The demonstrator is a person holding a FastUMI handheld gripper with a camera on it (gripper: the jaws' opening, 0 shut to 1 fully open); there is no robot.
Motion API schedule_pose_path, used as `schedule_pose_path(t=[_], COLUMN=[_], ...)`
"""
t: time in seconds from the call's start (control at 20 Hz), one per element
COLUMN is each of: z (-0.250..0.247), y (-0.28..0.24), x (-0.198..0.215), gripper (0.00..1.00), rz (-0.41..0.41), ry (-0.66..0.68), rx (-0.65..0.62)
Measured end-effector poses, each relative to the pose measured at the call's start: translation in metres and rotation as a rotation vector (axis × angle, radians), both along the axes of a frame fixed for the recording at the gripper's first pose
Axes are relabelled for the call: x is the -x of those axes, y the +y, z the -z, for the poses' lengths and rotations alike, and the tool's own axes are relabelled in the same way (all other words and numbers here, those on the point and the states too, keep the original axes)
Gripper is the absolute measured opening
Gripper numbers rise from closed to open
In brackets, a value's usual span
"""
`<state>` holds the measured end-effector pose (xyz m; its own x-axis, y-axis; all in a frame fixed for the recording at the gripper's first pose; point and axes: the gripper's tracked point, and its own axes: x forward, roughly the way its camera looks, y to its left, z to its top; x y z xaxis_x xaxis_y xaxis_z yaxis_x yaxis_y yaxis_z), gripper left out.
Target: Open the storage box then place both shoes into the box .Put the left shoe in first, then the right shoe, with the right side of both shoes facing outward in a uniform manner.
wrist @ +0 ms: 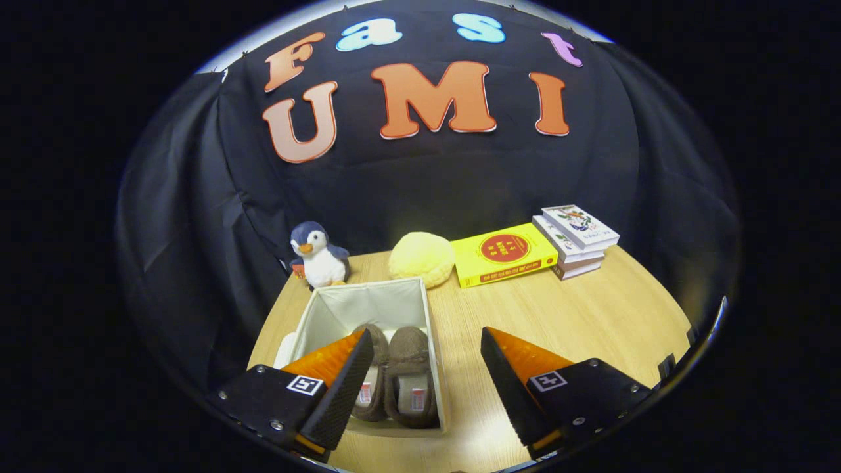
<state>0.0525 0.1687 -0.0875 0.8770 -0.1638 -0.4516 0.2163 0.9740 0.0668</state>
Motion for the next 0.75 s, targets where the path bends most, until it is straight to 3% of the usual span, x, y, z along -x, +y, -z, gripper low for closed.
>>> schedule_pose_path(t=[0.5,0.75], z=[-0.124,-0.149], y=[0.006,0.002], x=[0.044,0.07], gripper=[0.98,0.98], rz=[-0.043,-0.032], ry=[-0.241,-0.317], rx=[0.147,0.159])
